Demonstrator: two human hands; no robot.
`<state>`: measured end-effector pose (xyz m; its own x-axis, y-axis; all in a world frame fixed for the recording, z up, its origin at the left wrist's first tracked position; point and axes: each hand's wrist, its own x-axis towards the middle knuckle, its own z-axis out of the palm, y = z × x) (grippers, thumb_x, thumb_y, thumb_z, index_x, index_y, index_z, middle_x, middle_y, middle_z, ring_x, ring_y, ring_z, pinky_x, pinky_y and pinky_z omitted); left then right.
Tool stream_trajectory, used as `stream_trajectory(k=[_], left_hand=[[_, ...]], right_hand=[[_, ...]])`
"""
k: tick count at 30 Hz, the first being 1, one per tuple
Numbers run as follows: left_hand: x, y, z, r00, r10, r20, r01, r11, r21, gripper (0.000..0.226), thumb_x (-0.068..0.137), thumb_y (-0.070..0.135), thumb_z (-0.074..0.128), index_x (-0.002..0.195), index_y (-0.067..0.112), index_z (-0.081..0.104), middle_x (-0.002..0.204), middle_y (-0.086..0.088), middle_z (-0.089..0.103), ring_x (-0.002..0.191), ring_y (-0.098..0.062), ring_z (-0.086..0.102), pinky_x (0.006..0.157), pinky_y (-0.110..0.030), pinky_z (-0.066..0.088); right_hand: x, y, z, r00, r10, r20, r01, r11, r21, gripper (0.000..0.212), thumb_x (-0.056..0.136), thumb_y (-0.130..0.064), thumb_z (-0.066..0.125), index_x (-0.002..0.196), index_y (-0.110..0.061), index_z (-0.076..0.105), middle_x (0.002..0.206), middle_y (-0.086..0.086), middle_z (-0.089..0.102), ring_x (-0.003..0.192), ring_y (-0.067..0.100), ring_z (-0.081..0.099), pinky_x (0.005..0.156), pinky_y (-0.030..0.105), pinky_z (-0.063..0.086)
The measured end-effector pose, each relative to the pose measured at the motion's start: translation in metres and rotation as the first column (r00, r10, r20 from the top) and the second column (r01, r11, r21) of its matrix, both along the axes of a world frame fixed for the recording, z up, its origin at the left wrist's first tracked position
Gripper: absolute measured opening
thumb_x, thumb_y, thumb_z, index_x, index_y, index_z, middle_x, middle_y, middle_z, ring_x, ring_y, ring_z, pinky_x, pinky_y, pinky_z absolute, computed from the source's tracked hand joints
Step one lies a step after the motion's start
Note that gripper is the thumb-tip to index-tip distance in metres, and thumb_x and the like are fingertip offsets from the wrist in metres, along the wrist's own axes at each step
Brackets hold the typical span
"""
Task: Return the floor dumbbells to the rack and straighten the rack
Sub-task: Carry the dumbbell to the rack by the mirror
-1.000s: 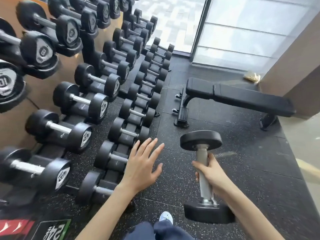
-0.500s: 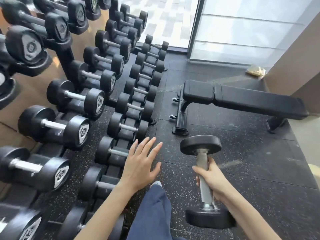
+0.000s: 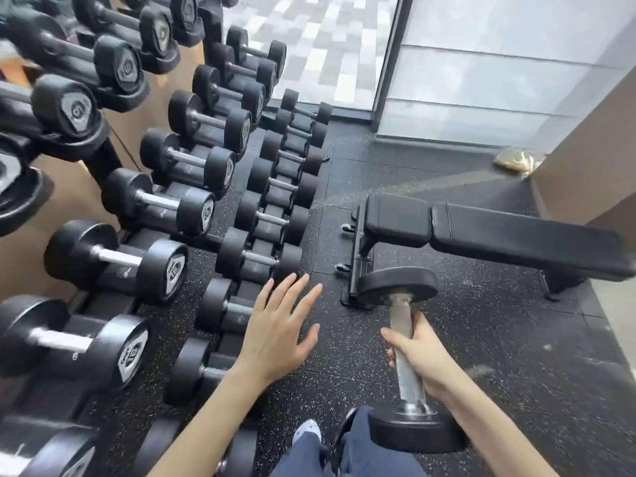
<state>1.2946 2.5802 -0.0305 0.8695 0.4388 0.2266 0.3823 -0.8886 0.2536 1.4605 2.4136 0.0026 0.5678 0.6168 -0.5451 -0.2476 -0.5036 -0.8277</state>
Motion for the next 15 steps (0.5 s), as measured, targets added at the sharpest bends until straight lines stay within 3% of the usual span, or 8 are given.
stream_trajectory(k=[7,15], left_hand=[[0.062,0.045,-0.022,0.997,0.047,-0.064,-0.049,0.998,-0.033,0.057,0.085,0.042,0.046,0.138,0.021,0.044,0.140,-0.006,0.048,0.132,-0.024,0.040,0.108,-0.048,0.026],[0.175,0.113,-0.007,0.987,0.137,-0.081,-0.139,0.990,-0.025,0.058,0.085,0.043,0.047,0.139,0.022,0.044,0.141,-0.004,0.047,0.134,-0.022,0.036,0.108,-0.047,0.026]], right_hand=[[0.076,0.064,-0.029,0.999,0.017,-0.051,-0.018,1.000,-0.015,0.027,0.087,0.001,0.057,0.101,-0.015,0.040,0.079,0.009,0.051,0.046,0.008,0.053,0.043,0.023,0.046],[0.197,0.161,-0.018,0.989,0.144,-0.045,-0.143,0.989,0.031,0.031,0.088,0.000,0.055,0.109,-0.014,0.038,0.080,0.009,0.051,0.054,0.014,0.050,0.047,0.024,0.048]])
